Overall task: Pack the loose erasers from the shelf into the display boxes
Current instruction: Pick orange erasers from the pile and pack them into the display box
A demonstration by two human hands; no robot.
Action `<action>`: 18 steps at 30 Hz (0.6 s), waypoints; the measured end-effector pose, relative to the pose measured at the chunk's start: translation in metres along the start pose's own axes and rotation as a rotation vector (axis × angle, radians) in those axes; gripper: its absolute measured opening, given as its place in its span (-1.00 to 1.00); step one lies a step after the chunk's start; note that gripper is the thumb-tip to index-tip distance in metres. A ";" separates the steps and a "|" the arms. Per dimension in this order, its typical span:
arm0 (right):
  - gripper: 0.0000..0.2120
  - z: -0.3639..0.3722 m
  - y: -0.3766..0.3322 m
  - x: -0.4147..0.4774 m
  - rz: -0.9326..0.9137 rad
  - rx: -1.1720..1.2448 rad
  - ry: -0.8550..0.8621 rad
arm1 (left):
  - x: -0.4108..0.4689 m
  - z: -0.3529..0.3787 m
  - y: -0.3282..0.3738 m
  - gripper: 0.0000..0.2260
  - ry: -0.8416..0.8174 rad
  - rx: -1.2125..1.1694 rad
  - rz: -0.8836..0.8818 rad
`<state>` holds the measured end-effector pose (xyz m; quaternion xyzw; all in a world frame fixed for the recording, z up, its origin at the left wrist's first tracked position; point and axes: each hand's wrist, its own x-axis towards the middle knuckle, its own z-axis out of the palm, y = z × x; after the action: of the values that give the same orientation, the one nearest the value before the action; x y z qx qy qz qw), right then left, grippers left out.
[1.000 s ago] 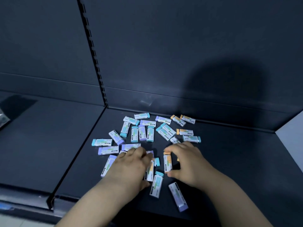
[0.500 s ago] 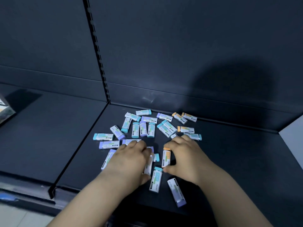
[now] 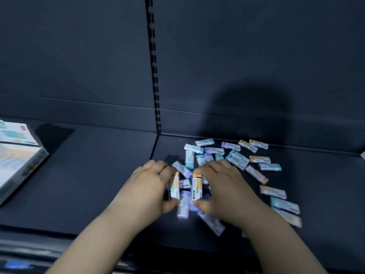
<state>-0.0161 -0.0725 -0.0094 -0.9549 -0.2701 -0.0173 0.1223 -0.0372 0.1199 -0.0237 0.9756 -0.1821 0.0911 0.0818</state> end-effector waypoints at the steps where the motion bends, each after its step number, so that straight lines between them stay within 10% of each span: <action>1: -0.43 0.005 -0.014 0.007 0.013 0.008 0.013 | -0.006 -0.005 -0.016 -0.44 0.000 0.038 0.007; 18: -0.38 0.039 -0.180 0.068 0.019 0.177 -0.032 | -0.088 -0.046 -0.160 -0.43 -0.020 0.135 0.035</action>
<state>-0.0530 0.1197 -0.0007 -0.9430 -0.2633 0.0229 0.2021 -0.0655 0.3062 -0.0177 0.9765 -0.1933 0.0950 0.0127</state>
